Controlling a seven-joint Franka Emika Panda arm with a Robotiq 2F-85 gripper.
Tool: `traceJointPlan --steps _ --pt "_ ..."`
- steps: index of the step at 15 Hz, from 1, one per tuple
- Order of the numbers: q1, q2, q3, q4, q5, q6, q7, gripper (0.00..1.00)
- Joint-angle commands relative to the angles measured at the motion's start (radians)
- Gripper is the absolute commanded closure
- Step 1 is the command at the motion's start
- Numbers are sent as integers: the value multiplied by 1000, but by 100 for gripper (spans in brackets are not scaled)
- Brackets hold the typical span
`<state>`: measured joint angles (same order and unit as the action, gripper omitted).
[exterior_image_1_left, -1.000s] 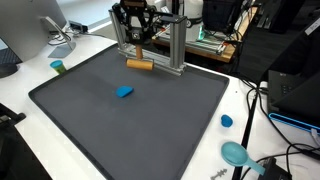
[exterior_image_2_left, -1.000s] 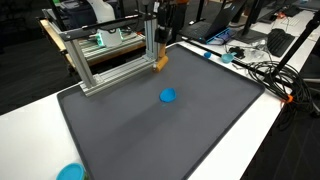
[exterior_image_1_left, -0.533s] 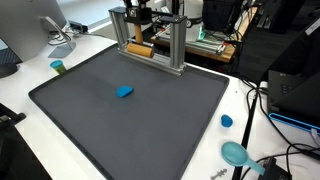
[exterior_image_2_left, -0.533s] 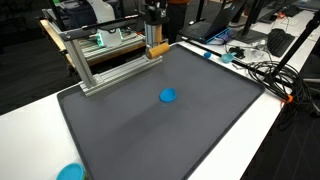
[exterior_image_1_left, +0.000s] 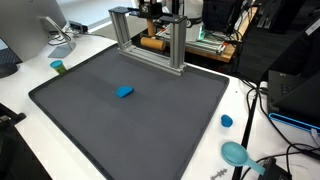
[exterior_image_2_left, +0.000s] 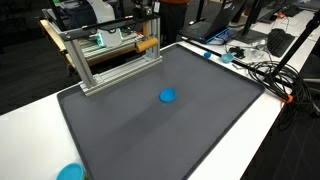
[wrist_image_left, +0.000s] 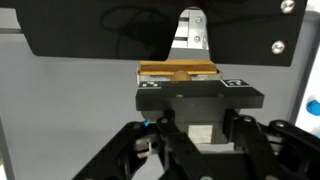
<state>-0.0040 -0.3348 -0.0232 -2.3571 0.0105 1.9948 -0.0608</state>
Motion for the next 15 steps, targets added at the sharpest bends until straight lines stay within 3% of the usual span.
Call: traceJointPlan --steps 1,9,15 --pt "-3 4 6 6 -12 -16 14 78" --pt "-6 -72 31 -46 -27 -99 91 78" --pt "-14 -164 24 -141 -21 -88 113 78"
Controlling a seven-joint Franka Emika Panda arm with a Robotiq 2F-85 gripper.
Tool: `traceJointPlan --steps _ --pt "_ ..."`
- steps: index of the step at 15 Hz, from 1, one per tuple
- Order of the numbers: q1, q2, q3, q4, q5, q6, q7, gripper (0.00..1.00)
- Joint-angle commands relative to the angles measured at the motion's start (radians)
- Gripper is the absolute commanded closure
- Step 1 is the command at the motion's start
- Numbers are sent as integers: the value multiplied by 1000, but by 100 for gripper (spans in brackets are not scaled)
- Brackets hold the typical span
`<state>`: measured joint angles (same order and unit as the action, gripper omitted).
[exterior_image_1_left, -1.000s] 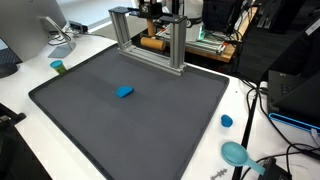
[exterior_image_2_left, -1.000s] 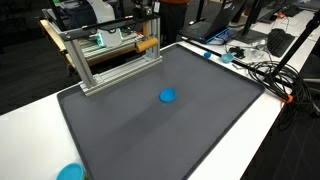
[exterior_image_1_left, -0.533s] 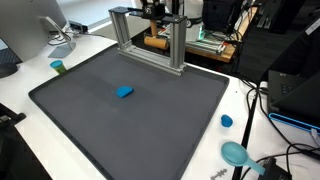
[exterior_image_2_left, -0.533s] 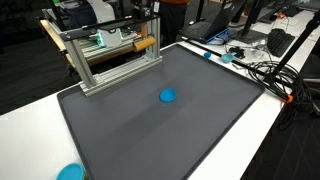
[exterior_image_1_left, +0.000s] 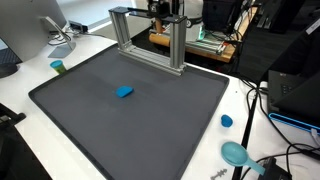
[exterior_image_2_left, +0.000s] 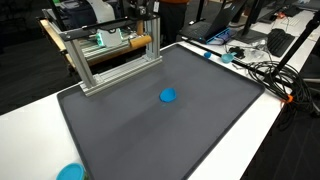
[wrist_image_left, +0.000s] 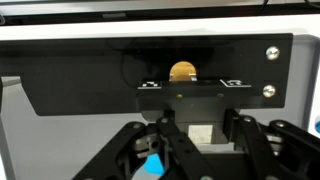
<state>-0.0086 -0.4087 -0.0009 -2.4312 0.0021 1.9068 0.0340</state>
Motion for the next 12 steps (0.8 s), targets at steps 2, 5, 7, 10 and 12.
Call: traceJointPlan --steps 2,5,7,10,12 --pt "-11 -121 -5 -103 -16 22 -7 78" --pt "-4 -123 -15 -120 10 59 -25 65" --pt "-1 -124 -19 -127 19 79 -34 27" --pt "-6 -149 -18 -134 4 98 -33 7" --pt "-16 -205 -15 -128 -8 59 -19 0"
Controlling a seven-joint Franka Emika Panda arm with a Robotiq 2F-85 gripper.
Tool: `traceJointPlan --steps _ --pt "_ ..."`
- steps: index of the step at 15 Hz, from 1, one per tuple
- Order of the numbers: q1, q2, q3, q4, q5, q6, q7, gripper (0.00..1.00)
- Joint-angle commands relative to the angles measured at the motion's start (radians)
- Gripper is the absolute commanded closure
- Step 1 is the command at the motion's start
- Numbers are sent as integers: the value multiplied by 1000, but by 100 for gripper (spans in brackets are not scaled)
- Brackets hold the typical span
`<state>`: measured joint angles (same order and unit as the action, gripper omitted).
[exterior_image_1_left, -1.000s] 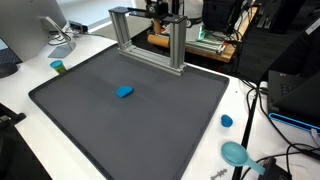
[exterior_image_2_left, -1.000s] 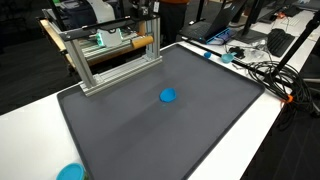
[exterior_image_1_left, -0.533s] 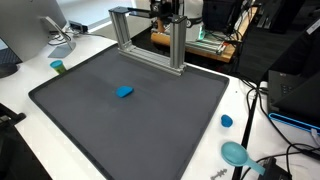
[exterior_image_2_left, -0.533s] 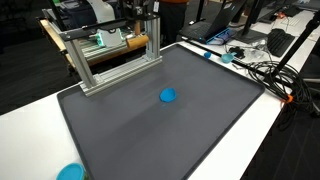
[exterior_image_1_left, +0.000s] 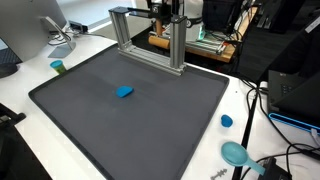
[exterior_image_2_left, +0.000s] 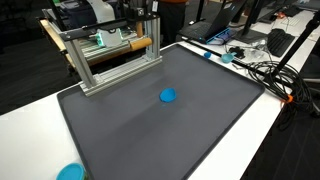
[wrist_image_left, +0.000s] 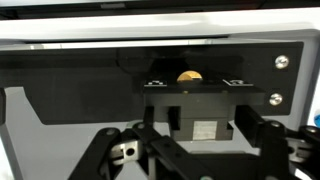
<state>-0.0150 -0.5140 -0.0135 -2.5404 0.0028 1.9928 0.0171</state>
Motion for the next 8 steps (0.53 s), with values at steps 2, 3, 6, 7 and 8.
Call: traceJointPlan --steps 2,3,6,7,8 --pt "-17 -172 -18 -11 -3 -98 -13 0" --pt "-26 -212 -22 -11 -9 -121 -10 0" --pt "-57 -320 -37 -9 -111 -70 -80 0" --pt "-40 -237 -22 9 -64 -85 -28 0" --pt "-47 -275 -29 8 -85 -83 -45 0"
